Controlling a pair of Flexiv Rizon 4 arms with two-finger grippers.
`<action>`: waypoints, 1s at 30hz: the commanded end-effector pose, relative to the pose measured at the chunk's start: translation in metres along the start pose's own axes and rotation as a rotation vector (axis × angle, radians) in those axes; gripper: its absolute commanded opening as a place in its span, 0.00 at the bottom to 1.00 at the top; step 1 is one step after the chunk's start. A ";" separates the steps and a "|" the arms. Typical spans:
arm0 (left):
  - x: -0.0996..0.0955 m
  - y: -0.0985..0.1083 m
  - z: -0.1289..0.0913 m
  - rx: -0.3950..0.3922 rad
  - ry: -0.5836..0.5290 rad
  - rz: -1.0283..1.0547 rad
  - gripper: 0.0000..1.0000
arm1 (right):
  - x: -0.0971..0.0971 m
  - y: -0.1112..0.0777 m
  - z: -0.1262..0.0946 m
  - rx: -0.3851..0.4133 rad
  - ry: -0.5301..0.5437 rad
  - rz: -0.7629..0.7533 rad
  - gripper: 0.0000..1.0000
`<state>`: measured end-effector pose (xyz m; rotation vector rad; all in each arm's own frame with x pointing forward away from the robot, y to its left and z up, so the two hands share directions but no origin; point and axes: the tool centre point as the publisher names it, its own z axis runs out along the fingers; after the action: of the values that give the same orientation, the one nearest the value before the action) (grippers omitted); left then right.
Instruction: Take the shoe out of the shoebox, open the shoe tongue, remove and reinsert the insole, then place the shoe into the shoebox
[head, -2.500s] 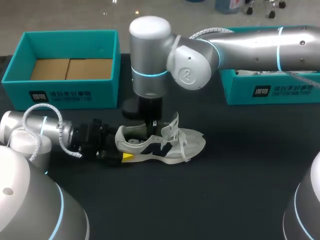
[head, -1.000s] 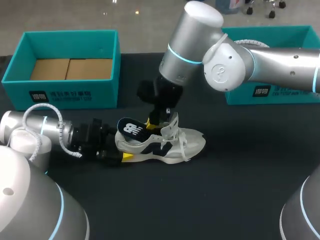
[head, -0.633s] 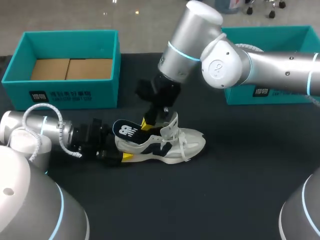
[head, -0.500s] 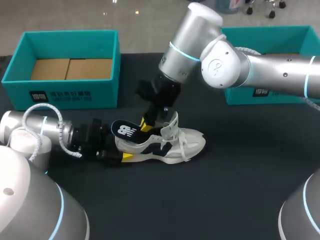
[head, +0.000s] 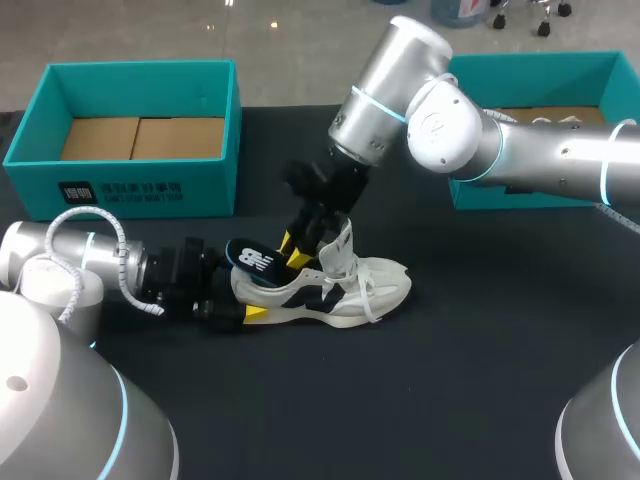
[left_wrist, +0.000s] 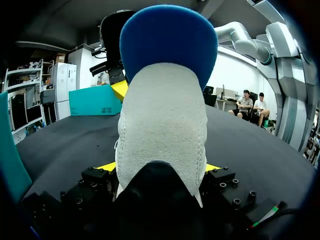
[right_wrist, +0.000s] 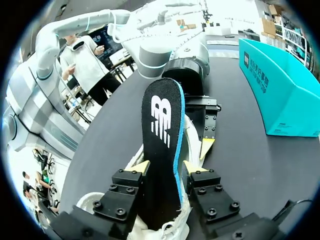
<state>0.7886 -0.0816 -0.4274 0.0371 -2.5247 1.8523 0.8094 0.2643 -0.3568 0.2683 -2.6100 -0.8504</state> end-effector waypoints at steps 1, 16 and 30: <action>0.000 0.003 0.001 -0.001 -0.004 0.001 0.00 | -0.010 -0.003 0.007 0.001 0.036 -0.004 0.42; 0.000 0.003 0.001 -0.001 -0.004 0.001 0.00 | -0.008 0.002 0.016 0.004 0.087 -0.026 0.35; 0.000 0.003 0.001 -0.001 -0.004 0.001 0.00 | -0.003 0.013 0.005 0.002 0.120 -0.057 0.00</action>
<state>0.7884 -0.0814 -0.4274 0.0365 -2.5248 1.8521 0.8071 0.2779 -0.3572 0.3768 -2.5076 -0.8244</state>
